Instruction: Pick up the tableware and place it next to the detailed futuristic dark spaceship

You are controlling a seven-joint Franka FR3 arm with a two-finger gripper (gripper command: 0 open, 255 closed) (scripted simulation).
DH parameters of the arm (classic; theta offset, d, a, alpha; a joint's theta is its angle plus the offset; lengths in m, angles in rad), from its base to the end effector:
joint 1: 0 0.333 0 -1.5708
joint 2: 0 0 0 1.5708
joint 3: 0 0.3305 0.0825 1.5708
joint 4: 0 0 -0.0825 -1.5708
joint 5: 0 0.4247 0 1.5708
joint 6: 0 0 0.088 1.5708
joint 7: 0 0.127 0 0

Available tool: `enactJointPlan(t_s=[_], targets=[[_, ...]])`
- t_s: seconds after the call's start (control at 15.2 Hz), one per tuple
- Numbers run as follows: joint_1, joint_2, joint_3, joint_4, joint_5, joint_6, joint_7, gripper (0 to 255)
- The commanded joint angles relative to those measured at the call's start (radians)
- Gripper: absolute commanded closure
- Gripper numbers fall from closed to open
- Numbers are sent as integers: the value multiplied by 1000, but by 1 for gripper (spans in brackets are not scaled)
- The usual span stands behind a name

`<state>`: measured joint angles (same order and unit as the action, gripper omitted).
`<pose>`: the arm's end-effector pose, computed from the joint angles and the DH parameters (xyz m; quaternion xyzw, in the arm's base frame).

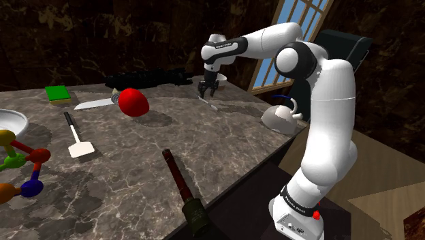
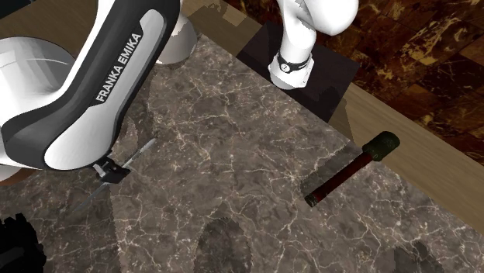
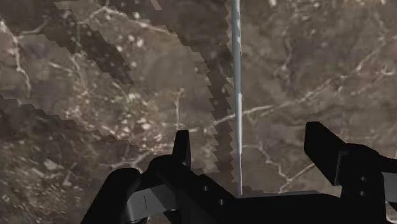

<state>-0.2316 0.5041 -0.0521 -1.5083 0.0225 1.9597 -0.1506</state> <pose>0.7049 -0.1983 0.3445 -0.9973 0.0681 0.0259 0.0033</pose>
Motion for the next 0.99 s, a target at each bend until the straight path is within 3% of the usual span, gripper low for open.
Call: enactJointPlan(t_s=[0.0,0.13,0.4,0.92], targets=[[0,0,0,0,0,0,0,0],[0,0,0,0,0,0,0,0],[0,-22,-1,95,-2,-116,1,0],[0,-22,-1,95,-2,-116,1,0]])
